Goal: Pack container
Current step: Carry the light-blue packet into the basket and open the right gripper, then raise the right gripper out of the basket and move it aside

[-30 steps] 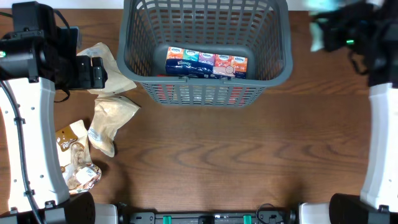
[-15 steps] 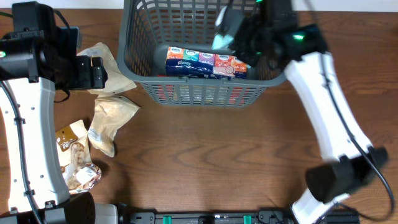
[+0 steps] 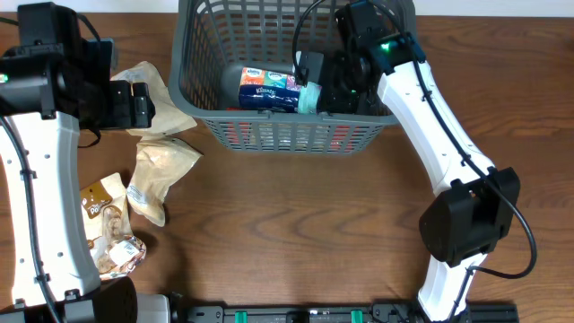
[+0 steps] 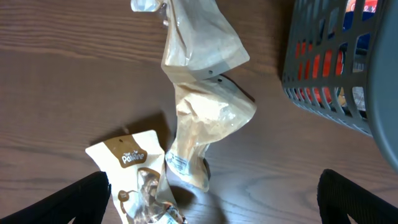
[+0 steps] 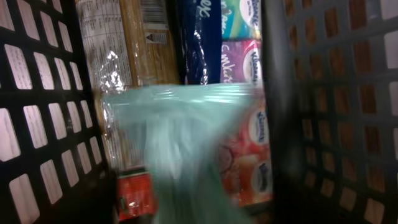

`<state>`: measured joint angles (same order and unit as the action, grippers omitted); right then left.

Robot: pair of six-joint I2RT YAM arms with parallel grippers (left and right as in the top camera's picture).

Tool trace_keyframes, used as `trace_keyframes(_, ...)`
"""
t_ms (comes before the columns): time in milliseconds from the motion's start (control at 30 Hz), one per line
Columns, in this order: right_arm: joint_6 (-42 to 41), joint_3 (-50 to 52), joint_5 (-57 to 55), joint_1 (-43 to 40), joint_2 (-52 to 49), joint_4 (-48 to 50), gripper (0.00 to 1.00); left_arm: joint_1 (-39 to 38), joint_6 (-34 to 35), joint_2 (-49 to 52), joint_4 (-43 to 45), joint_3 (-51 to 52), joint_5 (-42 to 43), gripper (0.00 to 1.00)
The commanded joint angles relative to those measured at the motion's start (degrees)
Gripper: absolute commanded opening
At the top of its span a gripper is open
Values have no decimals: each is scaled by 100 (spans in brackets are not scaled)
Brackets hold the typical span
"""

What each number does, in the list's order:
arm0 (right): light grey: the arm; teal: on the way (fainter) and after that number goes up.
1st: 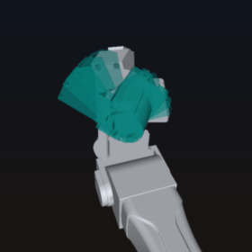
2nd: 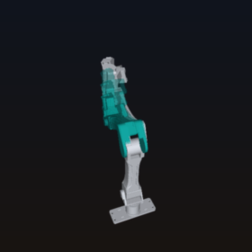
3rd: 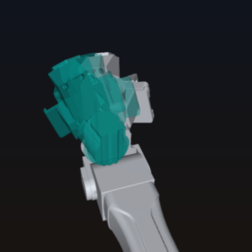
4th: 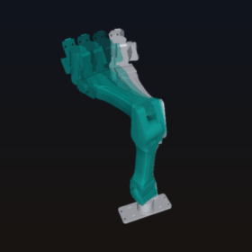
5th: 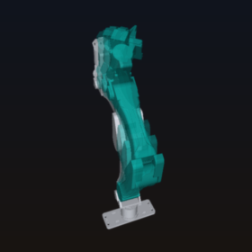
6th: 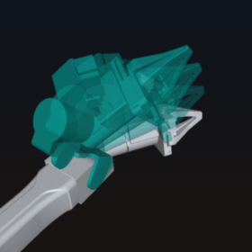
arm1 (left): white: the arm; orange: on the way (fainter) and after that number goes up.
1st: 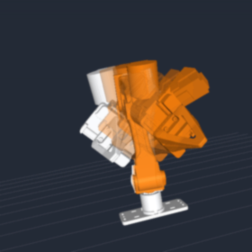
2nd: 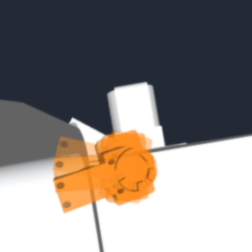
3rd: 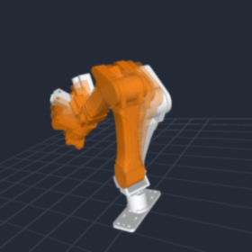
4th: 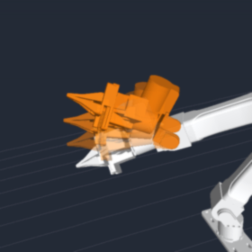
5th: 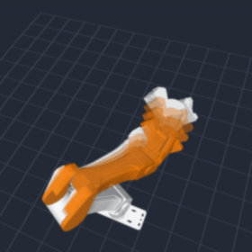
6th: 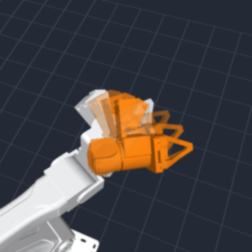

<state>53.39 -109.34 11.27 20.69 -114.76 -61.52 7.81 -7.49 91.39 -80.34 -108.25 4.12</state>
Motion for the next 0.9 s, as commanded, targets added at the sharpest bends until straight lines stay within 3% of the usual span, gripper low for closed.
trace_keyframes(0,-262,-83,15,-13,256,-22,99,9,31,-57,-39,-35,-2,96)
trace_keyframes(267,-619,-155,-2,28,1370,697,99,9,28,-57,7,-35,-2,95)
trace_keyframes(500,-2651,-155,-1169,-688,2459,2083,99,9,28,-46,35,-35,-7,95)
trace_keyframes(633,-3340,-155,-1320,-1480,2741,1775,98,17,90,35,374,-35,-9,95)
trace_keyframes(867,-3407,-153,-1032,-2212,2765,540,96,26,787,791,1335,-35,-181,95)
